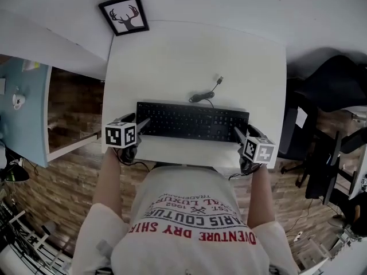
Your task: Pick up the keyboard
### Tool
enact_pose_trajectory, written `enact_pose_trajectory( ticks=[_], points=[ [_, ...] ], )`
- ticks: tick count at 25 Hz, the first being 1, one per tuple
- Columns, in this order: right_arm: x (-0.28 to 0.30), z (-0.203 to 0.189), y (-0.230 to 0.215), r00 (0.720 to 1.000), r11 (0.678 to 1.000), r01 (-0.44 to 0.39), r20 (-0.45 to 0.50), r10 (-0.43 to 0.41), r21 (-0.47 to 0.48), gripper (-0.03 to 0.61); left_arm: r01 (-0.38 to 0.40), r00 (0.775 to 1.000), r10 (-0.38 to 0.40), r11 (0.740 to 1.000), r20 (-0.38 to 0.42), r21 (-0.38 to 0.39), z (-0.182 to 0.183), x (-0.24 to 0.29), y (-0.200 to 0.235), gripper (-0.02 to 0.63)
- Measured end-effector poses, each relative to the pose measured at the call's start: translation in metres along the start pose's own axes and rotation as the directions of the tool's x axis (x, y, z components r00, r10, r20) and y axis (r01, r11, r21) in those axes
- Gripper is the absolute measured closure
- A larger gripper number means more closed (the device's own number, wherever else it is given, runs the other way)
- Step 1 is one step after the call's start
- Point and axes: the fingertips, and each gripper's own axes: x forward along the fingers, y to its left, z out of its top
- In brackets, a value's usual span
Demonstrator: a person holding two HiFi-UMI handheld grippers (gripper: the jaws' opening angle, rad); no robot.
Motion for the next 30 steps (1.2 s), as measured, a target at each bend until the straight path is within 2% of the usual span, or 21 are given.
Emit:
enact_pose_trajectory(
  ticks=[5, 8, 12, 18, 25, 30],
  points=[
    [0.002, 0.005, 0.004, 0.998, 0.999, -0.026, -0.062, 0.025, -0.027, 0.306, -0.010, 0.998, 0.013, 0.998, -0.055, 0.058, 0.000, 0.002, -0.002, 0.318],
    [0.004, 0.005, 0.005, 0.995, 0.999, -0.049, -0.083, 0.047, -0.018, 0.307, 0.007, 0.996, -0.002, 0.998, -0.085, 0.063, 0.000, 0.004, -0.005, 0.337],
    [0.006, 0.003, 0.005, 0.992, 0.995, -0.096, -0.078, 0.095, -0.007, 0.308, 0.026, 0.995, -0.020, 0.997, -0.098, 0.068, 0.001, 0.005, -0.005, 0.337],
    [0.007, 0.002, 0.004, 0.994, 0.994, -0.105, -0.046, 0.104, -0.010, 0.308, 0.044, 0.989, -0.034, 0.997, -0.141, 0.070, 0.002, 0.005, -0.006, 0.337],
    [0.004, 0.003, 0.003, 0.997, 0.998, -0.069, -0.044, 0.069, 0.011, 0.310, 0.034, 0.998, -0.031, 0.998, -0.051, 0.050, 0.002, 0.004, -0.007, 0.344],
    [-0.005, 0.004, 0.006, 0.999, 0.999, -0.038, -0.022, 0.038, -0.015, 0.311, 0.024, 1.000, -0.025, 0.999, 0.015, 0.048, 0.003, -0.005, -0.009, 0.349]
  ],
)
